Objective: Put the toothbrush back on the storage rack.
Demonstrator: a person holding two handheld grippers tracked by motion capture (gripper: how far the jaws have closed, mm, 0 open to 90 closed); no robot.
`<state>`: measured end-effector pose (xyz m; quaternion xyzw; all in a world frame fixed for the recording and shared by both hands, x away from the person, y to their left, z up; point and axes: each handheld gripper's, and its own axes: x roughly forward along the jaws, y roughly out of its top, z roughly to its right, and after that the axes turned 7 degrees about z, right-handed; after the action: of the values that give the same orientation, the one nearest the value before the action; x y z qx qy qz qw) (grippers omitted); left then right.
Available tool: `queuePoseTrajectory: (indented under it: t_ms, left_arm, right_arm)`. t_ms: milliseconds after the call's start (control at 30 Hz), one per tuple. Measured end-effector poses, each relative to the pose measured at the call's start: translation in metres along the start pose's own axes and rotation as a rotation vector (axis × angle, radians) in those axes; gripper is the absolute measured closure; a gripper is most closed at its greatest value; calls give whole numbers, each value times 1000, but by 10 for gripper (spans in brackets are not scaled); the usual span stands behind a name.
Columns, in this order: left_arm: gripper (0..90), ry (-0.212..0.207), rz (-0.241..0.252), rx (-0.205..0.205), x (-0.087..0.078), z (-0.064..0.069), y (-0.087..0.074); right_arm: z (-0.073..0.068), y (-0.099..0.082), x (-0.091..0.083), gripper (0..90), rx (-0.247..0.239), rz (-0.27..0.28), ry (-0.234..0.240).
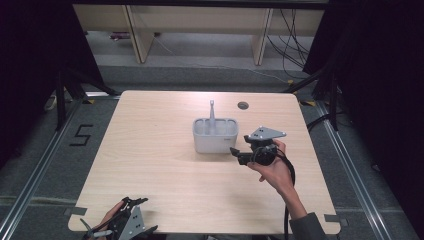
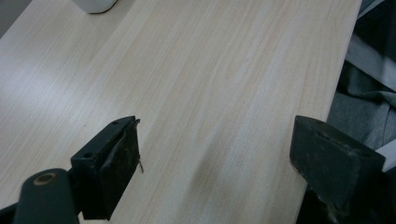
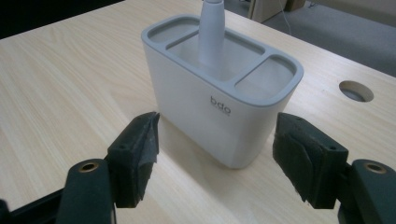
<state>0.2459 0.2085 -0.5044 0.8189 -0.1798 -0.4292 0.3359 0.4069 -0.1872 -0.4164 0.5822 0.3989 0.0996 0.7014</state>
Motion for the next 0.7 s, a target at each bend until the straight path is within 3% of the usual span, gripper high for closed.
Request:
queuePoseTrajectory:
  t_ms: [67,100,133,167,267,300,333,500,533,567,600,700]
  left_arm:
    - [155,0,0,-1,0,0,0]
    - [154,-2,0,-2,0,0,0]
    - [154,-3,2,-3,0,0,0]
    - [154,-4,0,-2,0,0,0]
    - [154,-6,2,-1,0,0,-1]
    - [154,-8,-7,6,-1,0,0]
    - [155,13,6,-1,0,1,0]
    - [155,-2,4,-2,0,0,-1]
    - [155,-3,-1,-2,0,0,-1]
    - [155,-4,-2,-2,0,0,0]
    - [154,-8,3,-2,0,0,0]
    - [155,17,4,3,0,0,0]
  right_arm:
    - [1,-2,-1,315,-15,3,0]
    - [-1,-3,-3,313,5,-2,-2]
    - [0,-5,-3,310,-19,7,7]
    - [-1,-5,-4,309,2,-5,6]
    - [-3,-9,-5,306,5,-3,7]
    - [-2,-9,-5,305,-17,4,4]
    - [-6,-11,-5,304,13,-6,5]
    - [-7,-14,-6,303,-22,4,20]
    - [-10,-15,-6,303,1,-9,24]
    - [-9,-16,-6,303,-18,-7,22]
    - [-12,-17,-7,303,1,-16,31]
    - [-13,-19,-7,300,-19,-13,38]
